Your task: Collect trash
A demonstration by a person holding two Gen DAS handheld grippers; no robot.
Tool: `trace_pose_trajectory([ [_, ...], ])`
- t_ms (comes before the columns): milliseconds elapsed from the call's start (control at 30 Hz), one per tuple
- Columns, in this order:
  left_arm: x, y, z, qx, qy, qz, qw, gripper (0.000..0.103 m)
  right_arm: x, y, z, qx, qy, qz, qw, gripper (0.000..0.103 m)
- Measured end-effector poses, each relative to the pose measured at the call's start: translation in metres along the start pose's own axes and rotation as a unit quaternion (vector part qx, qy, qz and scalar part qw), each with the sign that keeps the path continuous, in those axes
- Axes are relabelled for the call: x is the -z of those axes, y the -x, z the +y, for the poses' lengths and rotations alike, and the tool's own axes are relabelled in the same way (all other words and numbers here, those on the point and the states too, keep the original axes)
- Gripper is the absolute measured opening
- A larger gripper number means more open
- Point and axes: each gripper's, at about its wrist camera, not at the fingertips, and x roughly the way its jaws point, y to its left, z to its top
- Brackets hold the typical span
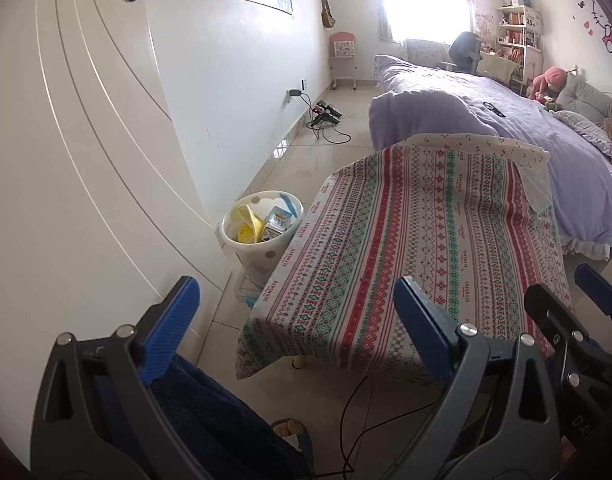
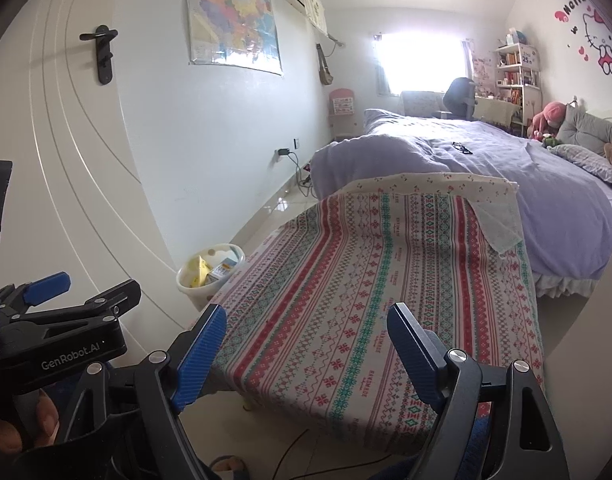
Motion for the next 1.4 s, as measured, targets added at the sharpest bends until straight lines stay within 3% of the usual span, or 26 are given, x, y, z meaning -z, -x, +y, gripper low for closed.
trace_pose_trajectory([
  [1400, 0.0022, -0.0021, -0.0004, 0.041, 0.003, 0.013, 0.9991, 0.098, 0.0031, -0.0061, 0.0046, 0.010, -0.003, 0.005, 1.000, 0.084],
])
